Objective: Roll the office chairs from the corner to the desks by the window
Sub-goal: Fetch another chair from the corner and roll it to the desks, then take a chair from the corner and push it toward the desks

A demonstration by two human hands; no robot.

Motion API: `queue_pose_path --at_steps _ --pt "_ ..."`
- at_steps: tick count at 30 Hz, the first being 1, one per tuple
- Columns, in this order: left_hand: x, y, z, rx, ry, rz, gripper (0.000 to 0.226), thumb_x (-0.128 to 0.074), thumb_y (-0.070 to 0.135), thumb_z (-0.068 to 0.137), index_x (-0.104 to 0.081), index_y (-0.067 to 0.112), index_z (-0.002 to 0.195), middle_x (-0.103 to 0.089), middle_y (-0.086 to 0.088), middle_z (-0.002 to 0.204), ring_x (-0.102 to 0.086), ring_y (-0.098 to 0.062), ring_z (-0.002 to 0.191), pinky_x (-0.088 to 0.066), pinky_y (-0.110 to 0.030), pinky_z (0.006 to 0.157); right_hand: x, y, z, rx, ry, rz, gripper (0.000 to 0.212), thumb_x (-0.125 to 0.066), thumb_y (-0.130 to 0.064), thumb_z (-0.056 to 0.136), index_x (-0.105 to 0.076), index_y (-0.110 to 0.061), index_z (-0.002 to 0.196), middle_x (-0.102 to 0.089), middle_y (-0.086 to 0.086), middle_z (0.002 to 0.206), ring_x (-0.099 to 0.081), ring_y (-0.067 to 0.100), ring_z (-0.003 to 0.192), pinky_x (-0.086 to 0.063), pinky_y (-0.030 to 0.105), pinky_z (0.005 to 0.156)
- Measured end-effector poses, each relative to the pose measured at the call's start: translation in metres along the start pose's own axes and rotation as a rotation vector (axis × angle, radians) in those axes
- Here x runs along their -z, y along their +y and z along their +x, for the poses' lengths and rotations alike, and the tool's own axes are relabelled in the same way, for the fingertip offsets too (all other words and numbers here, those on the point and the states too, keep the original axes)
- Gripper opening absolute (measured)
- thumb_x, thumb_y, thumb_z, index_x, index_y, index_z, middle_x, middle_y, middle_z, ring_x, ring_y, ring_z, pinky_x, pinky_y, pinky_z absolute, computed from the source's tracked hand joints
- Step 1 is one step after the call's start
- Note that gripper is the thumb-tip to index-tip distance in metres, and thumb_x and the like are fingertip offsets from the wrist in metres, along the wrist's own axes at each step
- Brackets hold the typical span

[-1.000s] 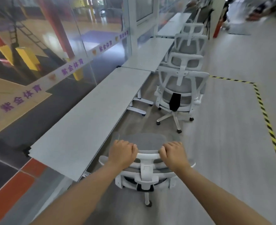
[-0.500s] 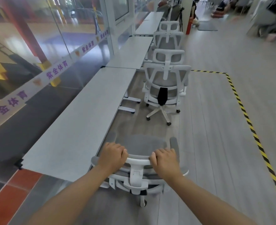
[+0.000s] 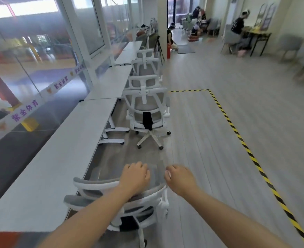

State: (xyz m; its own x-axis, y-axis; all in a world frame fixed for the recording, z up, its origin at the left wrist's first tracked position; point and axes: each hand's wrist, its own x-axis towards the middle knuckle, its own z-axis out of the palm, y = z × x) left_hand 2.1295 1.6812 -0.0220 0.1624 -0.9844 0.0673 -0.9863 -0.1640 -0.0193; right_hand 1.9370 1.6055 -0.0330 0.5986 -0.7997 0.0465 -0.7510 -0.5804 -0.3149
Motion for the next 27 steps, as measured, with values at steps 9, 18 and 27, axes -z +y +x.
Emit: queue_pose_path --at_steps 9,18,27 --pt "0.017 0.339 0.067 -0.330 -0.104 -0.072 0.034 -0.033 0.038 0.098 -0.058 0.019 0.111 -0.063 -0.004 0.109 -0.058 -0.027 0.102 -0.041 -0.040 0.092 0.117 0.284 -0.153 -0.387 0.087 -0.129 0.037 -0.035 -0.040 0.098 -0.065 -0.021 0.106 -0.068 0.001 0.104 -0.062 0.027 0.094 -0.046 0.037 0.079" --pt "0.017 0.649 0.099 -0.676 -0.167 -0.053 0.036 -0.029 0.039 0.099 -0.057 0.021 0.112 -0.060 -0.001 0.106 -0.056 -0.025 0.101 -0.039 -0.040 0.093 0.203 0.509 -0.327 -0.758 0.180 -0.158 0.032 -0.036 -0.037 0.098 -0.063 -0.020 0.100 -0.066 0.001 0.096 -0.059 0.028 0.089 -0.038 0.036 0.071" --pt "0.004 0.917 0.156 -1.011 -0.193 -0.033 0.038 -0.028 0.038 0.099 -0.056 0.020 0.118 -0.059 -0.001 0.111 -0.055 -0.024 0.103 -0.041 -0.042 0.095 0.257 0.702 -0.444 -1.112 0.238 -0.122 0.033 -0.036 -0.037 0.096 -0.065 -0.021 0.101 -0.067 0.001 0.101 -0.060 0.028 0.095 -0.044 0.038 0.080"
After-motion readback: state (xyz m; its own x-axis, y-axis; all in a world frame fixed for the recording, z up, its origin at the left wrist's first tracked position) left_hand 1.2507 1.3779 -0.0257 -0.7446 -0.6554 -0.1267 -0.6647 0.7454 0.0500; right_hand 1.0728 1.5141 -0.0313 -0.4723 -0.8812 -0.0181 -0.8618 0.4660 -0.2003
